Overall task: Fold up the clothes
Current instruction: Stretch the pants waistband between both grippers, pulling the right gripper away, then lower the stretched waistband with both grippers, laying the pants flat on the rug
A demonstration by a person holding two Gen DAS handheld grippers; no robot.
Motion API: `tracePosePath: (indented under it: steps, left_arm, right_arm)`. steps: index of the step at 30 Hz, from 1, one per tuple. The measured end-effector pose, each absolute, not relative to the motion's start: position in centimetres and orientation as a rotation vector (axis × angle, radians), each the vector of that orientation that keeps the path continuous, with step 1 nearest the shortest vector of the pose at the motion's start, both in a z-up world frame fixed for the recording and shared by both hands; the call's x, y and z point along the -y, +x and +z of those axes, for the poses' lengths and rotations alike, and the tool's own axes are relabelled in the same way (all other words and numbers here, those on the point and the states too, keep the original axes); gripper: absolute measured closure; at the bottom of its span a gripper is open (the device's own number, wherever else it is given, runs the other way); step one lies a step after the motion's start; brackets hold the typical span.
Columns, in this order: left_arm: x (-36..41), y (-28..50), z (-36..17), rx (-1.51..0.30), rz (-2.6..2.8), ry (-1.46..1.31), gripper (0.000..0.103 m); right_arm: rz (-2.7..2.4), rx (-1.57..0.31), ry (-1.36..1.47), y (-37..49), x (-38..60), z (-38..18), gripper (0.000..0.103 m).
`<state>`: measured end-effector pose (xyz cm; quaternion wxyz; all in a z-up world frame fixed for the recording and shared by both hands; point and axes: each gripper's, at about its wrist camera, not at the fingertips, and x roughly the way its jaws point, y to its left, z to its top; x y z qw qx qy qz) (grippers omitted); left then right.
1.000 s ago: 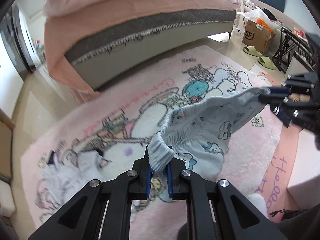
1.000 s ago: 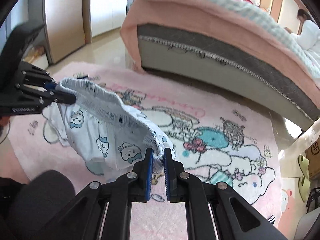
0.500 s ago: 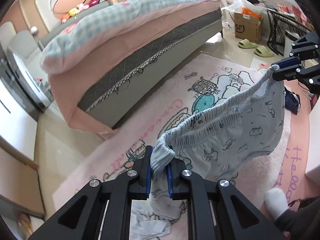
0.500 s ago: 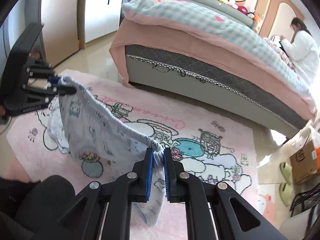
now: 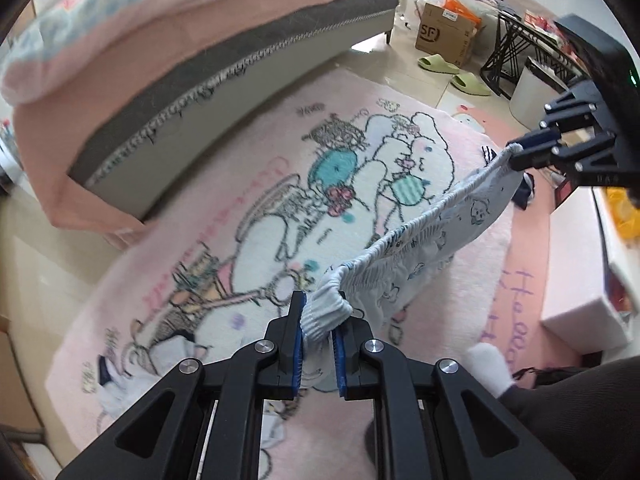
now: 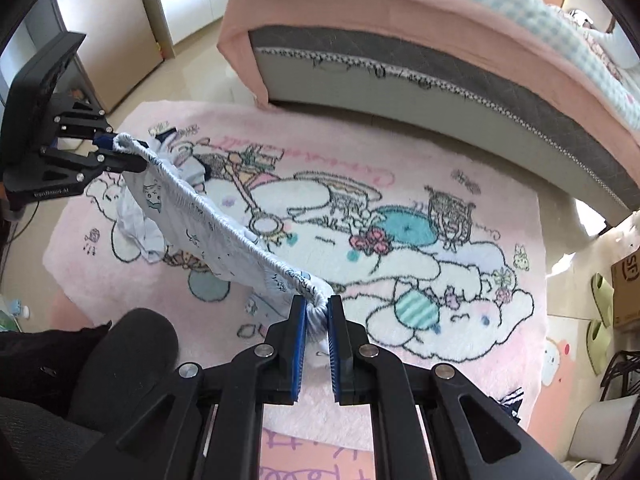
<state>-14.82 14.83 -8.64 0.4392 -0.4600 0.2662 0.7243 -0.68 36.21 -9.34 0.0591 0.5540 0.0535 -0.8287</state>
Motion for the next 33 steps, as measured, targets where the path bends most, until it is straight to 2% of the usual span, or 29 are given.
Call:
tracePosePath:
  steps: [7, 15, 24, 33]
  left_arm:
    - [-16.2, -17.0, -9.5, -0.596, 1.740, -1.280, 0.092]
    - [-18.9, -18.1, -7.9, -0.667, 1.736, -1.237, 0.092]
    - [-23.4, -23.8, -6.8, -0.706, 1.752, -1.266, 0.092]
    - [-27.4, -29.7, -5.1, -0.727, 1.791, -1.286, 0.092]
  right_arm:
    - [-2.478, -0.125, 1.730, -1.5, -37.1, -9.4, 0.095]
    - [-2.528, -0.105, 1.735, -2.8, -38.8, -9.0, 0.095]
    - [-2.548, -0.090, 1.766, -8.4, -43.4, -7.8, 0.095]
    - [-2.602, -0.178, 1.782, -14.7, -46.1, -5.6, 0.095]
